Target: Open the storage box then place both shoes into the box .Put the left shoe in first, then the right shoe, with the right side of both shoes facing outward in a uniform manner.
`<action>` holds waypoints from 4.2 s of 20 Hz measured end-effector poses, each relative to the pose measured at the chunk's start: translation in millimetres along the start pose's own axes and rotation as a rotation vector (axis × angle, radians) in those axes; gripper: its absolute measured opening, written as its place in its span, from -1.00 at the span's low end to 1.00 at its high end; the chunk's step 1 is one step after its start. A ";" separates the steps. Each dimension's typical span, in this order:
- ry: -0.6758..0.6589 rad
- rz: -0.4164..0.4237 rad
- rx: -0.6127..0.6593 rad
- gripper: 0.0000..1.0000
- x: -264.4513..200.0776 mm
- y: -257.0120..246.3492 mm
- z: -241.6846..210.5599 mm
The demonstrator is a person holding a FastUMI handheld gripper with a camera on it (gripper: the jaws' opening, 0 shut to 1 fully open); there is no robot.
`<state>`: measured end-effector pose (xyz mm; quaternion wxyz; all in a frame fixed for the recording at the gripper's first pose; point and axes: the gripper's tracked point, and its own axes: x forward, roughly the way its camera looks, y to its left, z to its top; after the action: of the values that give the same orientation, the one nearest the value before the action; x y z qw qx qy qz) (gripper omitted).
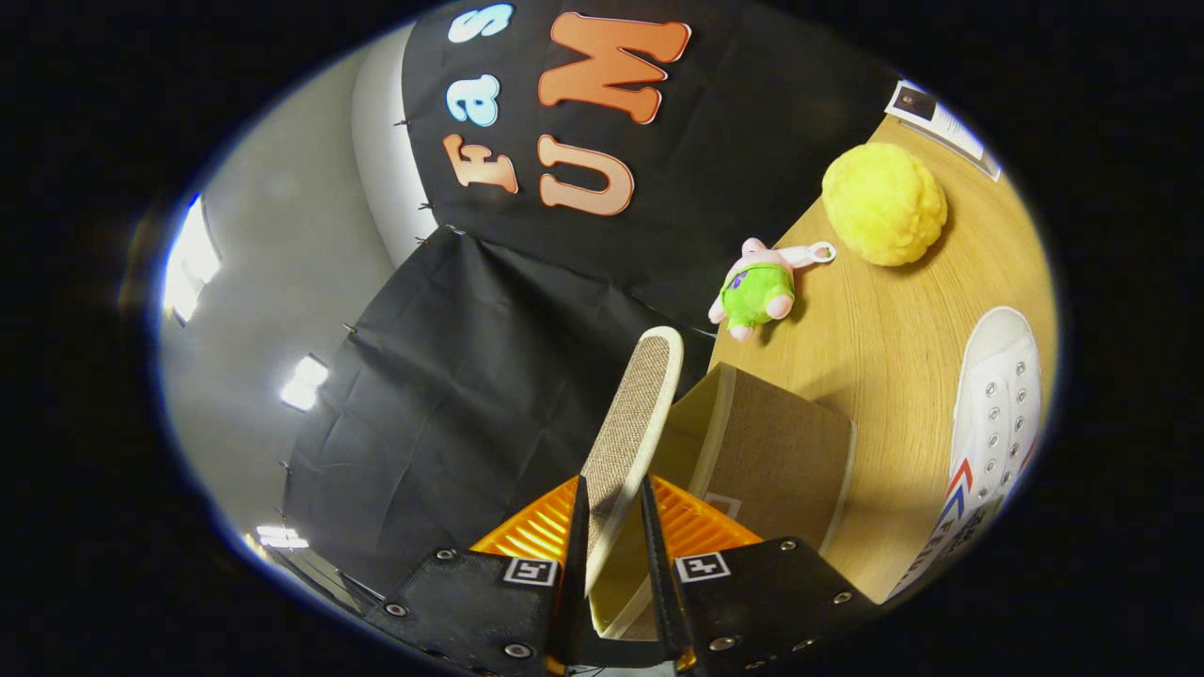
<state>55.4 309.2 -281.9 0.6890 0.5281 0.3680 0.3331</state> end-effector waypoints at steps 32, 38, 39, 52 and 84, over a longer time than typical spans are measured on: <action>0.296 -0.065 -0.228 -0.47 192.6 177.8 -122.8; 0.237 -0.144 -0.381 0.35 149.1 163.7 -98.3; 0.226 -0.175 -0.411 0.43 135.0 154.1 -89.2; 0.139 -0.705 -0.626 0.61 -83.1 -17.2 18.8; 0.192 -0.906 -0.236 -0.90 -132.3 -190.4 2.0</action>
<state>3.5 154.1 -446.3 0.7829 0.1994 0.5830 0.0860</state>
